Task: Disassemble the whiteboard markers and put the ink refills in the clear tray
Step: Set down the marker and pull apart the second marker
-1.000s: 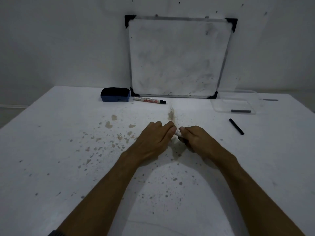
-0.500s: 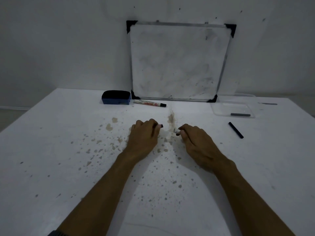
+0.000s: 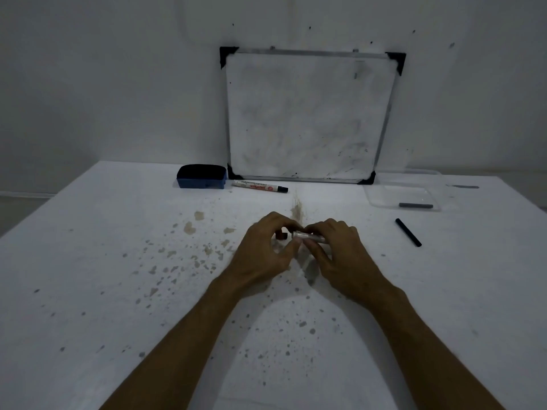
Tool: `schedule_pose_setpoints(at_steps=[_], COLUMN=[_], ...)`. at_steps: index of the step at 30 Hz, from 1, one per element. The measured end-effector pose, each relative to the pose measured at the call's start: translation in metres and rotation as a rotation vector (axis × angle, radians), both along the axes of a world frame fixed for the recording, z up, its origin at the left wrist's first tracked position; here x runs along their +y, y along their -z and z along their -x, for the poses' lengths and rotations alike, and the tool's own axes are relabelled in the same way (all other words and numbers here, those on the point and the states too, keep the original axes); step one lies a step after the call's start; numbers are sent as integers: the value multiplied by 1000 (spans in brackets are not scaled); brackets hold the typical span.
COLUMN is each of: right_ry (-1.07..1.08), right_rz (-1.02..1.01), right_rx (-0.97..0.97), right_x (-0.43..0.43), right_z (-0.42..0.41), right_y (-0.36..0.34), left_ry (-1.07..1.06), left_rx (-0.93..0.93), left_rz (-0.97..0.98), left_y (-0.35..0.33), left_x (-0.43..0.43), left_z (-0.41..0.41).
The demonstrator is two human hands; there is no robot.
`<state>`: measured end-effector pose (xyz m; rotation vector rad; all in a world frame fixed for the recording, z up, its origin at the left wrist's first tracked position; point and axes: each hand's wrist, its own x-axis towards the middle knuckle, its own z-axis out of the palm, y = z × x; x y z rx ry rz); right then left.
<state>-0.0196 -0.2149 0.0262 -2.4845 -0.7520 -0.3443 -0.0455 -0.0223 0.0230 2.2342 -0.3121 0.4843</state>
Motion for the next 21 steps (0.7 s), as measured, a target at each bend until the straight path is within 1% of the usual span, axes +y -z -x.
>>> schedule_pose_setpoints(at_steps=[3,5,7,8,9,10,12,14,15,17,18,19,20,21], right_ry=[-8,16,73,94,99,106,165,208,194,134,114,108,114,125], right_rz=[-50,-78,-218,-320,-430,-519,-657,-864,-969,-1126,-1166,-1173,-1158,-1129], right_rx=[2,-104,-273,-284,-208,-53,324,612,701,767,765,747,720,684], right_x=[-1,0,5,7,9,12,18,20,19,16,15,15,14,15], right_z=[0,2,4,7,10,12,15,15,14,10,8,7,7,7], right_y=[0,-1,-8,-14,-20,-24,-28,-24,-22,-21,-20,-19,-18,-18], left_ry=[-13,-39,-96,-121,-138,-149,-141,-100,-70,-16,5,26,60,100], left_rx=[67,96,113,125,139,155,187,229,258,316,346,387,453,552], left_rz=[106,153,265,352,446,533,660,715,715,688,688,736,867,1070], left_y=[-4,-5,-7,-9,-10,-12,-15,-15,-14,-11,-11,-11,-14,-18], left_x=[0,1,4,5,6,6,3,-3,-7,-14,-17,-20,-22,-24], left_z=[4,5,2,1,0,1,2,4,4,6,8,8,9,11])
